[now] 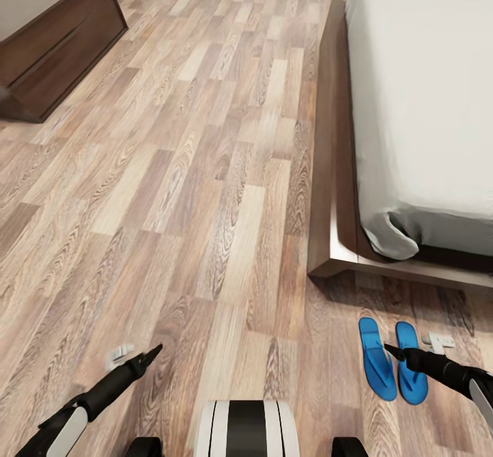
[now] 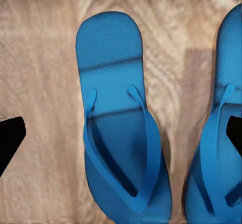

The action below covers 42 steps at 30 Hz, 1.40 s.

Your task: In the bedroom, move the book from the bed onto either nightstand, and place the two sandals side by side next to the bed.

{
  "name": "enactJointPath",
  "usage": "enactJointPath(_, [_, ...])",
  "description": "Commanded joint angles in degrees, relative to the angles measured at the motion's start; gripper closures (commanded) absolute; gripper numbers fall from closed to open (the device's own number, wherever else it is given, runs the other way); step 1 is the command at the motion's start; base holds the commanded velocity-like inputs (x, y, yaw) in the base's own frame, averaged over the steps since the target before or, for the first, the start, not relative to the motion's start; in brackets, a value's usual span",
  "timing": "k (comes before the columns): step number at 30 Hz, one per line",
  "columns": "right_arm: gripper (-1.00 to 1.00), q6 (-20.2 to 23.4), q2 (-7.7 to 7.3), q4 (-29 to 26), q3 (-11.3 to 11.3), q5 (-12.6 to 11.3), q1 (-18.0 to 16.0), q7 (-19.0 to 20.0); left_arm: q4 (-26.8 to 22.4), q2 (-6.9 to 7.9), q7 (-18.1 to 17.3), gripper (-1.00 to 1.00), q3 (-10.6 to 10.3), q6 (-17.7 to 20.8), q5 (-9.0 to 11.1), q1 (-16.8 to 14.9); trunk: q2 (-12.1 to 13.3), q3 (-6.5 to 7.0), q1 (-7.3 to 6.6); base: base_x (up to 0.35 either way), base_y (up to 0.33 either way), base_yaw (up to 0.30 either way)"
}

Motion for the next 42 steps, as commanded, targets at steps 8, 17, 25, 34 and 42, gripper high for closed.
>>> enactJointPath(8, [-1.00, 0.6, 0.03, 7.3, -0.1, -0.6, 0.0, 1.5, 5.8, 0.00, -0.5, -1.00, -0.1, -1.5, -3.1, 0.0, 0.1, 1.75, -0.21, 0.000, 0.000, 0.000])
enactJointPath(17, [-1.00, 0.1, 0.13, 15.1, -0.1, -0.4, 0.0, 3.3, 7.3, -0.49, -0.5, -1.00, -0.2, -3.2, -3.7, 0.0, 0.2, 3.75, -0.45, 0.000, 0.000, 0.000])
enactJointPath(25, [-1.00, -0.1, 0.34, 17.6, 0.0, 0.0, 0.0, 3.5, 7.5, -0.83, -0.4, -1.00, -0.2, -3.6, -3.8, 0.0, 0.3, 5.52, -0.65, 0.000, 0.000, 0.000])
enactJointPath(34, [-1.00, -3.0, 3.30, 21.0, 0.1, 0.2, 0.0, 3.5, 7.2, -1.52, 0.0, -1.00, -0.2, -4.3, -3.7, 0.0, 0.4, 7.51, -0.88, 0.000, 0.000, 0.000])
enactJointPath(42, [-1.00, -5.2, 3.72, 21.5, 0.0, 0.1, 0.0, 3.5, 7.5, -2.77, 0.1, -1.00, -0.1, -4.5, -3.8, 0.0, 0.6, 9.29, -1.09, 0.000, 0.000, 0.000])
